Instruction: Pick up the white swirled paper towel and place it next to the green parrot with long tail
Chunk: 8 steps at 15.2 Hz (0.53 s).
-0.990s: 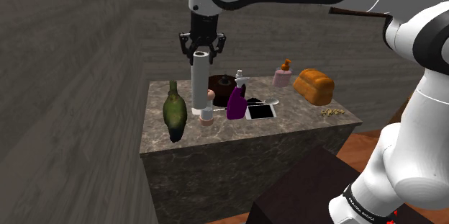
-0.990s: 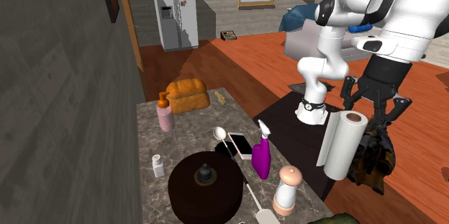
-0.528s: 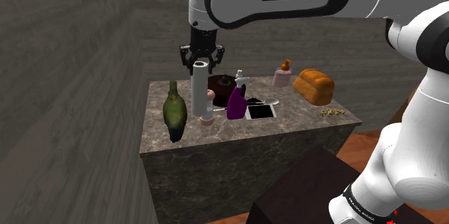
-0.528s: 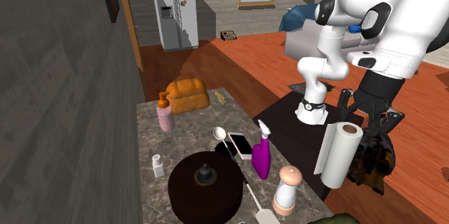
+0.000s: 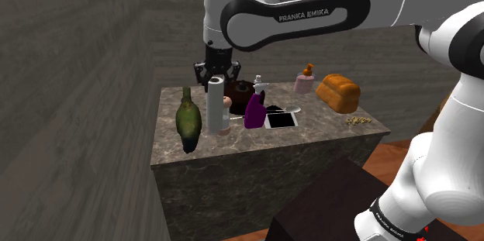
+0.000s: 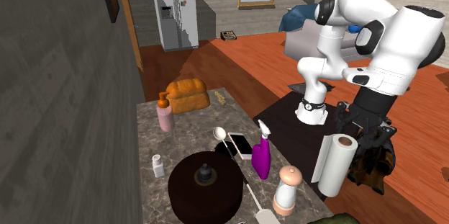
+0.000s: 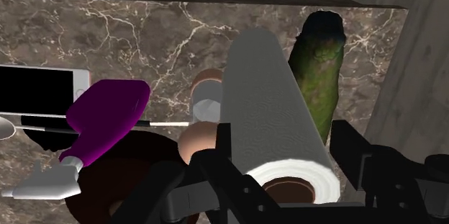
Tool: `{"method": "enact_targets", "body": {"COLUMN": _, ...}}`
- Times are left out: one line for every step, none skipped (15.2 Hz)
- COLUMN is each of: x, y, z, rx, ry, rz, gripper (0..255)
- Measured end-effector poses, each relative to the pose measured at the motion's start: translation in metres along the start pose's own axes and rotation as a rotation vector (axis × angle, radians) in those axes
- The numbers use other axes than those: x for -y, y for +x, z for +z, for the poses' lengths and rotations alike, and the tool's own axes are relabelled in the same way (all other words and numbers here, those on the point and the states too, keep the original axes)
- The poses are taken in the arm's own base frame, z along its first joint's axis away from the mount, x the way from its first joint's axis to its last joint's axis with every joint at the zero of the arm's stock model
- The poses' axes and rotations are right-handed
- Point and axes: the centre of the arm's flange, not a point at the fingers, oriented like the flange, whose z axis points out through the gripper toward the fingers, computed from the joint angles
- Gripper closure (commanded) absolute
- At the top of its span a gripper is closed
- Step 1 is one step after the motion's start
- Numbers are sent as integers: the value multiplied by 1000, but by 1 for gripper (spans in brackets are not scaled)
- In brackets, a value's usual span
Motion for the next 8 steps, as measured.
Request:
{"method": "enact_targets", "body": {"x": 0, "y": 0, "z": 6, "rx": 0, "ry": 0, "rz": 0, "gripper": 255}}
{"method": "enact_targets", "body": {"x": -1, "y": -2, "z": 11, "rx": 0, "ry": 0, "rz": 0, "gripper": 255}}
{"method": "enact_targets", "body": {"x": 0, "y": -2, "z": 16, "rx": 0, "ry": 0, "rz": 0, "gripper": 255}}
{"method": "enact_targets", "body": {"x": 0, "y": -3, "z": 22, "rx": 0, "ry": 0, "rz": 0, "gripper": 255}}
{"method": "enact_targets", "body": {"x": 0, "y": -5, "z": 27, "rx": 0, "ry": 0, "rz": 0, "gripper": 255}}
{"method": "enact_targets", "body": {"x": 0, "y": -6, "z": 32, "rx": 0, "ry": 0, "rz": 0, "gripper": 255}}
{"method": "enact_targets", "body": {"x": 1, "y": -7, "z": 37, "rx": 0, "ry": 0, "rz": 0, "gripper": 255}}
{"method": "enact_targets", "body": {"x": 0, "y": -8, "z": 43, "rx": 0, "ry": 0, "rz": 0, "gripper": 255}}
